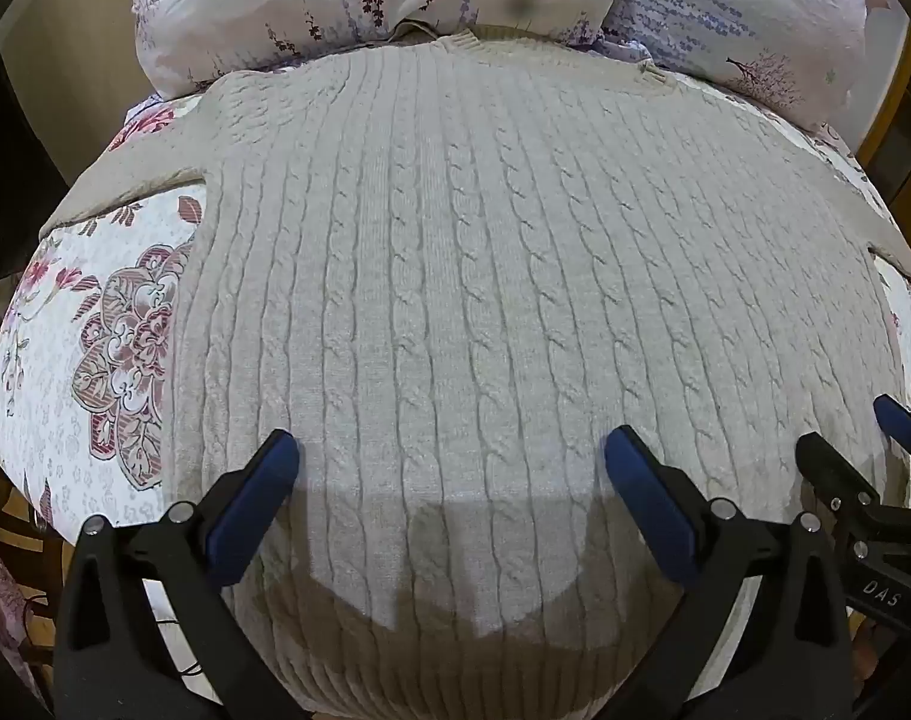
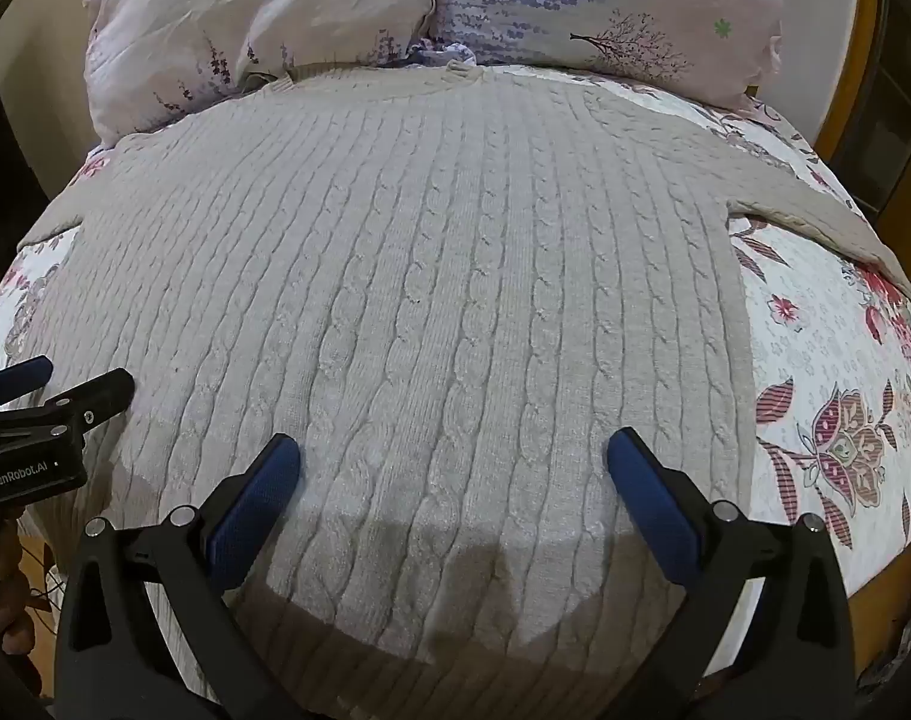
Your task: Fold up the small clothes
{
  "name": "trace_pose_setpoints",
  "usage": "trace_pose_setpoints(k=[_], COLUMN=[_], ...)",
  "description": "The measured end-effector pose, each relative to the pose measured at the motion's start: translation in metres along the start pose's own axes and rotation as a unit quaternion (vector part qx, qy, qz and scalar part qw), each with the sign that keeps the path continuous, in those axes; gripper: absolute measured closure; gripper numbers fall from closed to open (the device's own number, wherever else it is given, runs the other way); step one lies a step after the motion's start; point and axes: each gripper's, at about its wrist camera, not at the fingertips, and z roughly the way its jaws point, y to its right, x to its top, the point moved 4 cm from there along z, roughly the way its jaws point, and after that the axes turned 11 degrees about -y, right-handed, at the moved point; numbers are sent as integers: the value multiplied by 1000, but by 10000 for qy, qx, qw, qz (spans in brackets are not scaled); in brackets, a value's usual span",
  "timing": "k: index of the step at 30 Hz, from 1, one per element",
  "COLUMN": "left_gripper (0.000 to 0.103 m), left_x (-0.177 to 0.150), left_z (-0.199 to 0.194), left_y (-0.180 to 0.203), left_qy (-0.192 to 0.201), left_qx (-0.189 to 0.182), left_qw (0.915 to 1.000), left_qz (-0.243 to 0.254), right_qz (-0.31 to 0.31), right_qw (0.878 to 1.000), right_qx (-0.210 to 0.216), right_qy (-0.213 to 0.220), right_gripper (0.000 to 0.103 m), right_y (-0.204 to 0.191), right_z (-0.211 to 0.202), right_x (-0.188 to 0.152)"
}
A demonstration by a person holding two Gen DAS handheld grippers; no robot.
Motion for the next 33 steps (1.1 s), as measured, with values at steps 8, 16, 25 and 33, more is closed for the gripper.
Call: trace_pose_setpoints(k=[8,16,25,33], left_gripper=[2,2,2,2], left_x=[0,0,0,0], left_z=[0,0,0,0], left_y=[0,0,0,0], left_qy=[-19,3,12,20], left_qx=[2,9,10,12], left_qw=[10000,10000,10000,10000], left_qz=[6,6,5,6], right_qz=[-11,-7,-8,-8], right_qw=[10000,10000,10000,10000], right_qx=[-12,-24,-25,-25], right_qy=[-8,19,19,20], right_gripper=[1,1,1,1], right_y=[0,-1,0,-1], right_z=[0,0,-1,0], right_x=[0,0,0,0])
